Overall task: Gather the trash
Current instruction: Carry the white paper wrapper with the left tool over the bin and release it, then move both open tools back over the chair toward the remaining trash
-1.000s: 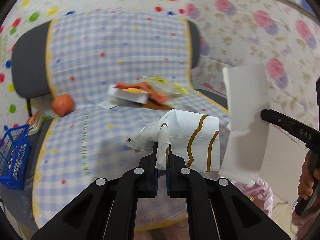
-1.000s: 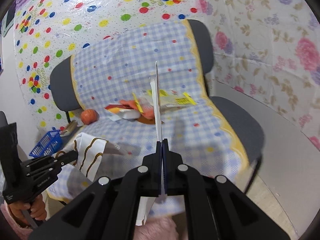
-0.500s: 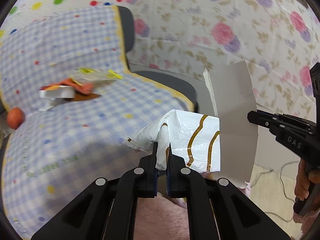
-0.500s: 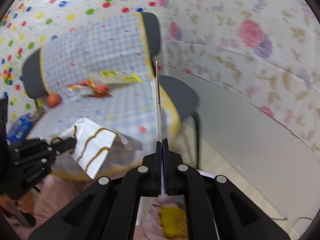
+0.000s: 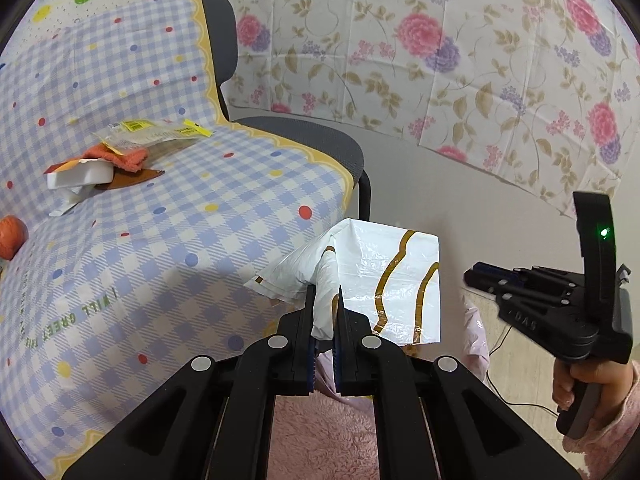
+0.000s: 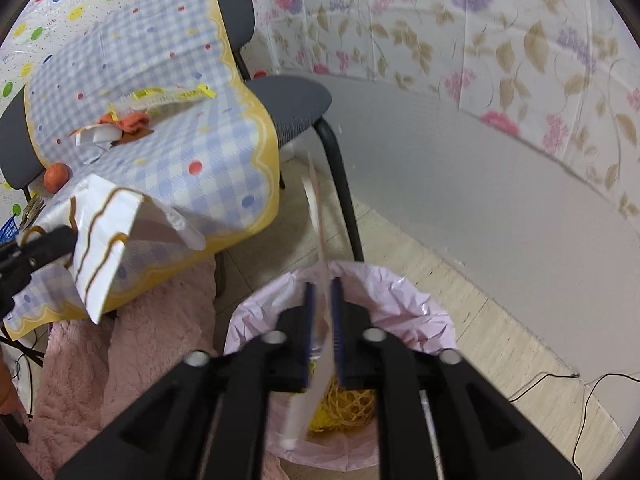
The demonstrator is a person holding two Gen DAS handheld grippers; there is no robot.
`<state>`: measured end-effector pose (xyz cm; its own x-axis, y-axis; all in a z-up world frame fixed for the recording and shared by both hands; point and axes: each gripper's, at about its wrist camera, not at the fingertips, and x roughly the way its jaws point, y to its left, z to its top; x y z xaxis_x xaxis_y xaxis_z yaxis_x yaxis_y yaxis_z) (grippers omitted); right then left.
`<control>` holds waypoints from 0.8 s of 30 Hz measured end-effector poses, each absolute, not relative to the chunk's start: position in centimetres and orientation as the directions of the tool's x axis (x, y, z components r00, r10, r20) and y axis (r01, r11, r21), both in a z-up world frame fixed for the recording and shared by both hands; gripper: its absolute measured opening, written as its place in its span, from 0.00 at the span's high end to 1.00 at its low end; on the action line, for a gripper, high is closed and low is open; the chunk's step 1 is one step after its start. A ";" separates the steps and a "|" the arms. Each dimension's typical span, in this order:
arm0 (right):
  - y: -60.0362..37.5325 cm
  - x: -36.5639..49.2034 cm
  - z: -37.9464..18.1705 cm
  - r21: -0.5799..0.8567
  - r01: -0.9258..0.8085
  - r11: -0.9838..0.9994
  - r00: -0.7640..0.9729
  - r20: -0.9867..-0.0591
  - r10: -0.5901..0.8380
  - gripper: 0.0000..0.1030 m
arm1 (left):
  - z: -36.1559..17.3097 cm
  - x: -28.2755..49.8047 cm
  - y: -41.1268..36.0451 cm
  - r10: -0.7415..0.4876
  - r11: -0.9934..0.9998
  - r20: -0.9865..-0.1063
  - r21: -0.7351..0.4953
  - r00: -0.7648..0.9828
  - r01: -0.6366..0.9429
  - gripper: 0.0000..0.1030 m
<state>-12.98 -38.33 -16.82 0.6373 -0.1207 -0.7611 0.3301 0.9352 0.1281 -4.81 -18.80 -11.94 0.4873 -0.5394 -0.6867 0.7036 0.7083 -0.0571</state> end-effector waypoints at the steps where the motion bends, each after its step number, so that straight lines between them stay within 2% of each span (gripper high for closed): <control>1: -38.3 -13.0 -16.7 0.126 0.329 0.936 0.641 -0.758 -0.123 0.67 | -12.0 -4.8 -18.8 -0.538 0.709 -0.688 -0.058 0.487 0.702 0.93; 9: -39.7 -14.0 -14.4 0.195 0.338 0.921 0.692 -0.714 -0.103 0.67 | -12.4 -5.3 -20.5 -0.542 0.675 -0.705 -0.042 0.457 0.736 0.93; 11: -39.9 -14.4 -13.7 0.201 0.341 0.918 0.707 -0.699 -0.110 0.67 | -12.4 -5.6 -21.2 -0.549 0.661 -0.706 -0.038 0.448 0.750 0.90; 21: -41.9 -16.6 -11.3 0.210 0.386 0.898 0.746 -0.643 -0.170 0.67 | -13.7 -5.6 -25.6 -0.587 0.574 -0.745 -0.109 0.316 0.811 0.89; 22: -42.1 -16.7 -11.2 0.212 0.388 0.897 0.747 -0.642 -0.172 0.67 | -13.7 -5.6 -25.9 -0.591 0.567 -0.747 -0.115 0.305 0.816 0.87; 23: -42.3 -16.8 -11.2 0.214 0.393 0.894 0.747 -0.641 -0.175 0.67 | -13.8 -5.6 -26.1 -0.594 0.562 -0.747 -0.120 0.298 0.819 0.77; 24: -42.3 -16.9 -11.2 0.215 0.396 0.893 0.747 -0.641 -0.177 0.67 | -13.8 -5.6 -26.3 -0.599 0.556 -0.747 -0.129 0.288 0.821 0.58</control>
<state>-16.94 -42.32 -11.21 0.7471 -0.1773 -0.6407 0.3961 0.8928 0.2147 -5.61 -26.30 -13.78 0.2883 -0.5995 -0.7467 0.8215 0.5555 -0.1289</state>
